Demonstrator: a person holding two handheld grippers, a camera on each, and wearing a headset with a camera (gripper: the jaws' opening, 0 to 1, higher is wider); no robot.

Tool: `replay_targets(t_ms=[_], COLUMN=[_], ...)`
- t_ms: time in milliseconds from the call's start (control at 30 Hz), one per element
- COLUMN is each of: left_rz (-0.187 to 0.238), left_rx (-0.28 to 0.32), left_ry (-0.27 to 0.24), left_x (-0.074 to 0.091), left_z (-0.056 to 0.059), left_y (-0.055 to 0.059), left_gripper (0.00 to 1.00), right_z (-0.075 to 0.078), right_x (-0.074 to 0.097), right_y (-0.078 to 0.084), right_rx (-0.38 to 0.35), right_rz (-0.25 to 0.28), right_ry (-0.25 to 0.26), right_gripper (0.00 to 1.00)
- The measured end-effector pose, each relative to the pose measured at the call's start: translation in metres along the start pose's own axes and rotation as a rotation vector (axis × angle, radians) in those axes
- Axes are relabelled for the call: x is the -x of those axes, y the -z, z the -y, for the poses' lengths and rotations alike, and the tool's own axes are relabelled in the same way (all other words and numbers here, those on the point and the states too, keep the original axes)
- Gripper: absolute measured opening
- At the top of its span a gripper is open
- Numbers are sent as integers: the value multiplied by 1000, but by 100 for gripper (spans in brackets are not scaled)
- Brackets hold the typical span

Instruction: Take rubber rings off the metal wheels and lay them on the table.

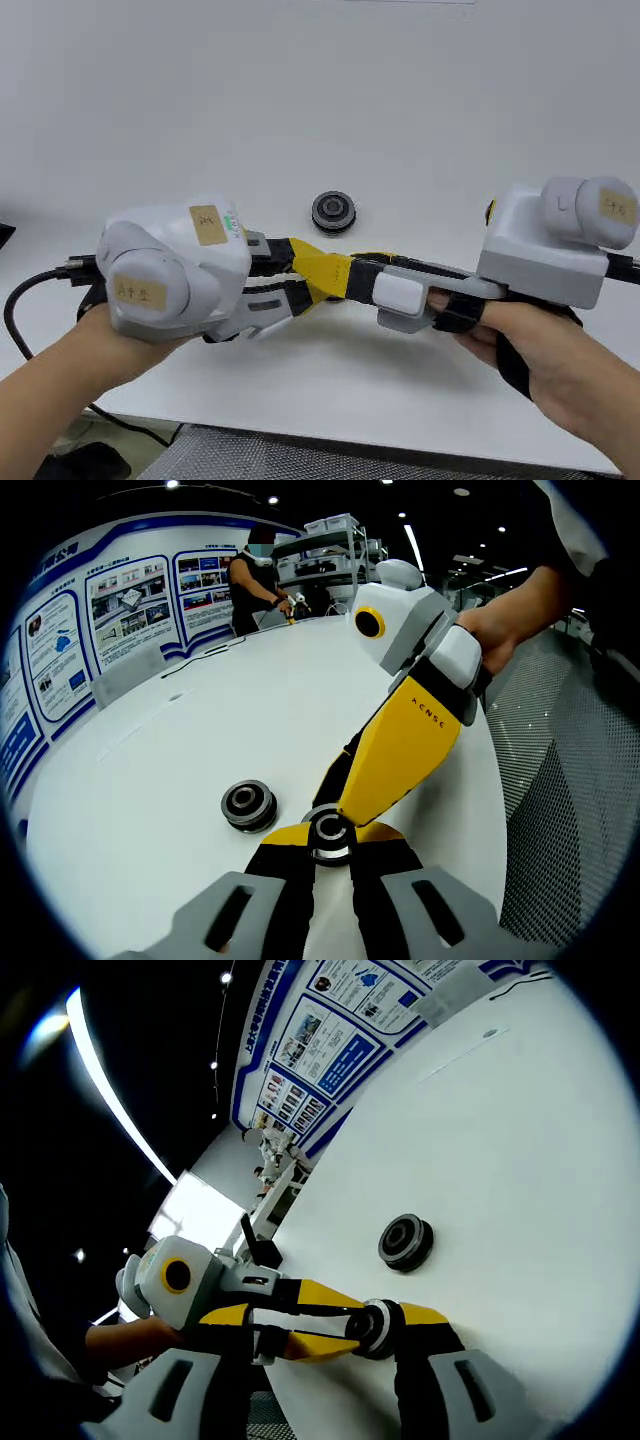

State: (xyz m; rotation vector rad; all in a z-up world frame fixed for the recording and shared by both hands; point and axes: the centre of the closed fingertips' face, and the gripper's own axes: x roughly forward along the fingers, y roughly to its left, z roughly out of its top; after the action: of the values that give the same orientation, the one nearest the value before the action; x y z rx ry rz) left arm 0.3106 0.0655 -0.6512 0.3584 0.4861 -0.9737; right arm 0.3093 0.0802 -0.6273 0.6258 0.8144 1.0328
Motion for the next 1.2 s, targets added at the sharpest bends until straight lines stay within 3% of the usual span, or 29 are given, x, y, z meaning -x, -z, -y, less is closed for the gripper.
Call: replay_targets(t_ms=[467, 1200], left_rz=[-1, -2], left_rx=[1, -2], left_ry=[0, 3], left_x=[0, 0], left_z=[0, 1], left_y=[0, 0], left_gripper=[12, 12], right_z=[4, -1], right_x=[1, 2], right_y=[-1, 3], right_rx=[10, -17], right_rz=[-12, -59], right_ry=[10, -34], right_gripper=[58, 59])
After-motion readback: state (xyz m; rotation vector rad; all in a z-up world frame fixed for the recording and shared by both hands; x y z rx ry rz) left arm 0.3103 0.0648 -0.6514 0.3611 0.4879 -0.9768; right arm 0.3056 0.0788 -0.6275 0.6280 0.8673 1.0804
